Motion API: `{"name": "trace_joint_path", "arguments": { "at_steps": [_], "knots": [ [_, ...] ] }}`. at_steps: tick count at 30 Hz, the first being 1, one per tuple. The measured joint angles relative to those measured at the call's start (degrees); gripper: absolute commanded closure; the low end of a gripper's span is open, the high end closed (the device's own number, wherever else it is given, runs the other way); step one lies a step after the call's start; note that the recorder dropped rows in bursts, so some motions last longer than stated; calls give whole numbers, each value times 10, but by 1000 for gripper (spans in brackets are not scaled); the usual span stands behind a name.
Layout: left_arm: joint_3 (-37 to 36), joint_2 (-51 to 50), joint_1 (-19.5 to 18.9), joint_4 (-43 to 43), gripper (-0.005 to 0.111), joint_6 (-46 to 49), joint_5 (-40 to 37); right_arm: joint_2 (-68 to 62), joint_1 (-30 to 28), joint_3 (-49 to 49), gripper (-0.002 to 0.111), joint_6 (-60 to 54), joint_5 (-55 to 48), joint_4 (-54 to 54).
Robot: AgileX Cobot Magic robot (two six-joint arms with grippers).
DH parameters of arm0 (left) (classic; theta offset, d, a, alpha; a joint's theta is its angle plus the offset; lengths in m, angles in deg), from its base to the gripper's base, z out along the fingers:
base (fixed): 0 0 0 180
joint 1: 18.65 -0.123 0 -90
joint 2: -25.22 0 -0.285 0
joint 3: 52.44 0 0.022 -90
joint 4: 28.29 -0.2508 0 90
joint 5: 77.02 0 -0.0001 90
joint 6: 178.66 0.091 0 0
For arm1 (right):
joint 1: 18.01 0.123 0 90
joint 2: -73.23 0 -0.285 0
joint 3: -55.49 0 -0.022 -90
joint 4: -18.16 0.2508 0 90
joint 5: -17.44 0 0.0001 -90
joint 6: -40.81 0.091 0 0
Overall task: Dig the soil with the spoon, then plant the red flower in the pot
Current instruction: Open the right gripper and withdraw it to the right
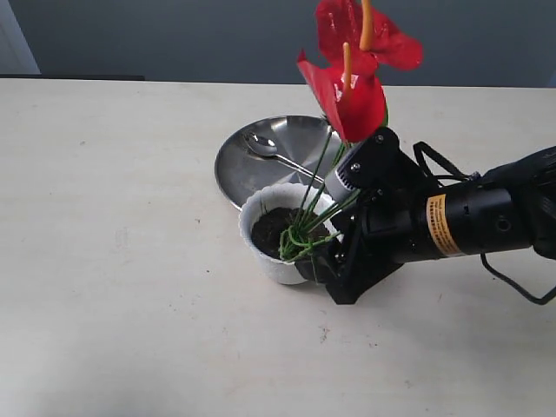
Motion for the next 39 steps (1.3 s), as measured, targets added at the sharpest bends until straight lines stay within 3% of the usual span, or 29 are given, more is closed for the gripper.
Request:
{"name": "trace_joint_path", "arguments": {
  "at_steps": [21,39],
  "knots": [
    [0,0,0,0,106,0,0,59,0,-1,36,107,-8,-59],
    [0,0,0,0,106,0,0,181,0,-76,36,174,-38,-59]
  ]
}}
